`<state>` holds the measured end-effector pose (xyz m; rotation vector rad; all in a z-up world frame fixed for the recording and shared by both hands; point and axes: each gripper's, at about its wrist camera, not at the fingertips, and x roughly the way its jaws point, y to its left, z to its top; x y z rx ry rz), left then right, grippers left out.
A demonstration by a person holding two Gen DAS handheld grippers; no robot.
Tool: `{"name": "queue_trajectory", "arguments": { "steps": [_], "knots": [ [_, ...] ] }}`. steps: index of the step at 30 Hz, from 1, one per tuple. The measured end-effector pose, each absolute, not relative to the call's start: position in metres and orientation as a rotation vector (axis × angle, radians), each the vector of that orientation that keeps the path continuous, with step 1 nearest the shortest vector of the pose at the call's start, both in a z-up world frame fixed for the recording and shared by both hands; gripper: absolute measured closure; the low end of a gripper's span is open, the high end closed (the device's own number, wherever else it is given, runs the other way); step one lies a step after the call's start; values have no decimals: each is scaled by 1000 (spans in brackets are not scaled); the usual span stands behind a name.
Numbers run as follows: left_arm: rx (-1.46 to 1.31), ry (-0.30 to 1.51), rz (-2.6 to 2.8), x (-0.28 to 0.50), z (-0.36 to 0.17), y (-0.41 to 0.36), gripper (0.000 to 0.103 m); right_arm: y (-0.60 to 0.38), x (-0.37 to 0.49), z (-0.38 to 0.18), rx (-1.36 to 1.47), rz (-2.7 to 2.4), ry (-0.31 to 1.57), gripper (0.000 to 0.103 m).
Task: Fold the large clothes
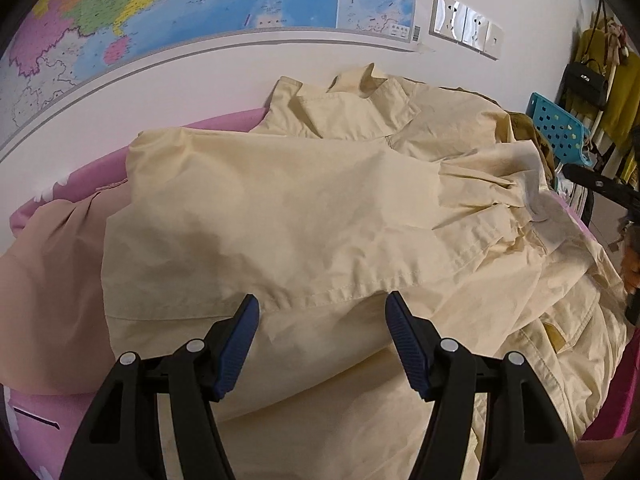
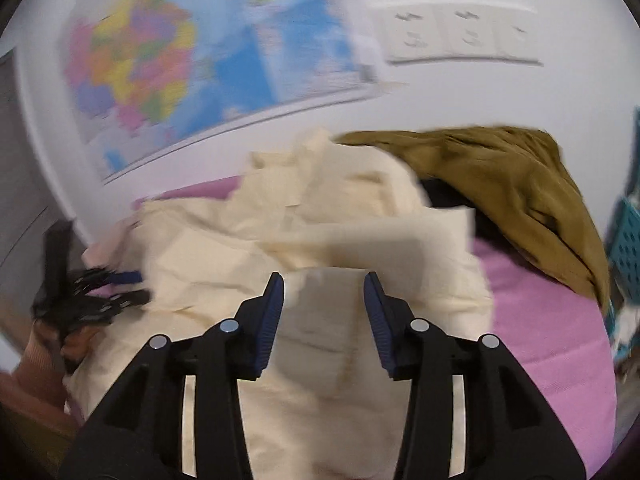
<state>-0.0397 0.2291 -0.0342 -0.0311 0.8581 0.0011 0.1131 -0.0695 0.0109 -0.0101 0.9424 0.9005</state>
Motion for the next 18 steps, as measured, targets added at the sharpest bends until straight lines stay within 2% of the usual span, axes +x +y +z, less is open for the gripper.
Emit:
{"name": "queue_trajectory", "arguments": {
  "steps": [3,7,11,13,16,18],
  "knots": [
    [-30,860,5,-39,-36,229,40,-52,105,10,-52,978,958,61],
    [-21,870,15,-37,-40,228,39,-24,105,-21,-133,999,1027,63],
    [-12,880,35,-33,-45,231,37,-14,120,-59,-166,950,1114,78],
    [-13,894,45,-29,-49,233,37,-12,126,-69,-154,941,1141,80],
    [-11,906,63,-28,-51,233,37,-14,124,-64,-152,941,1135,77],
    [-7,898,72,-31,-48,231,37,-19,119,-51,-144,947,1111,71]
  ]
}}
